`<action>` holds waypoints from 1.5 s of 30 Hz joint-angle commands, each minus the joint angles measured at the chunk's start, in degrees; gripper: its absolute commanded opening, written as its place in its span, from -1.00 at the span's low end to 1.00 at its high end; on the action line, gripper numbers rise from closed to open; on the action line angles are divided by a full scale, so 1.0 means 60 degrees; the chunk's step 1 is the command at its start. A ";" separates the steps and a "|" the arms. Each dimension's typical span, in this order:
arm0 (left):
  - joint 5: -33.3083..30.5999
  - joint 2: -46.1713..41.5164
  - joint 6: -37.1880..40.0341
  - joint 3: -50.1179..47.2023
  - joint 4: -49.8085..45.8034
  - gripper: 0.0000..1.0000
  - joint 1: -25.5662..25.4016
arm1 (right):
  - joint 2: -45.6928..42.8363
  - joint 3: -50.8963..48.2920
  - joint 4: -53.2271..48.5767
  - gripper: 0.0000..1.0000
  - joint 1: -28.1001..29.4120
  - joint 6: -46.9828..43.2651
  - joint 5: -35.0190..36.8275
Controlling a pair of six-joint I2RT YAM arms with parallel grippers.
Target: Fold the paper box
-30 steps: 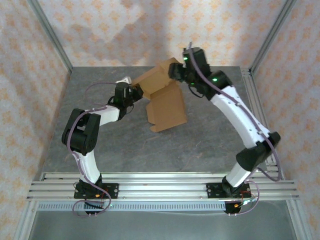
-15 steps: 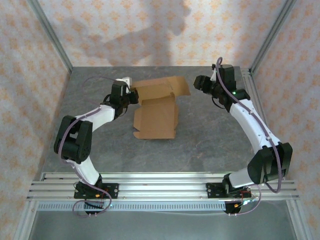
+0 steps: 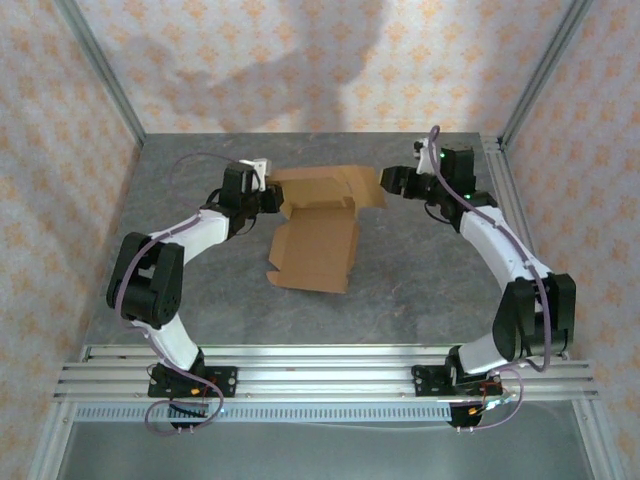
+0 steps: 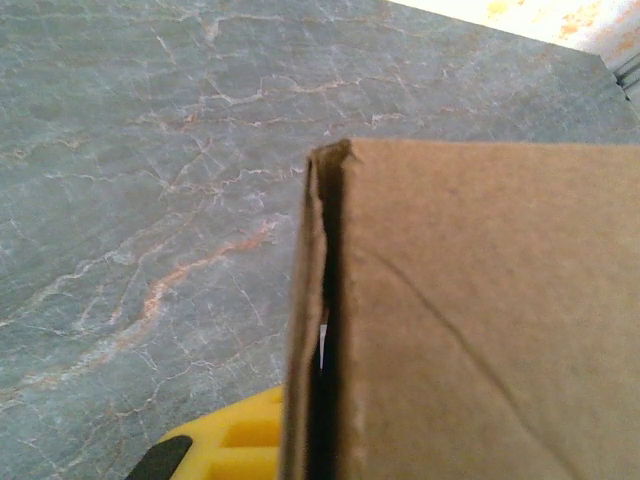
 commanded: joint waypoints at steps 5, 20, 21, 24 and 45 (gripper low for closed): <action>0.0330 0.0196 -0.0129 0.0350 0.0174 -1.00 -0.0057 | 0.0369 0.0410 0.0071 0.03 0.0772 -0.1029 -0.1259; 0.0740 0.0153 -0.0370 0.0246 0.0498 -1.00 -0.0058 | 0.0999 0.1087 -0.0688 -0.13 0.1796 -0.2176 -0.0532; 0.0745 0.0163 -0.0390 0.0266 0.0471 -1.00 -0.0070 | 0.1017 0.1113 -0.0742 -0.14 0.1850 -0.2275 -0.0388; 0.0770 0.0173 -0.0387 0.0305 0.0426 -1.00 -0.0061 | 0.1044 0.1191 -0.0966 -0.14 0.2100 -0.2749 0.0104; 0.0863 0.0309 -0.0485 0.0458 0.0261 -1.00 -0.0132 | 0.0944 0.0994 -0.0628 0.04 0.2872 -0.3658 0.1962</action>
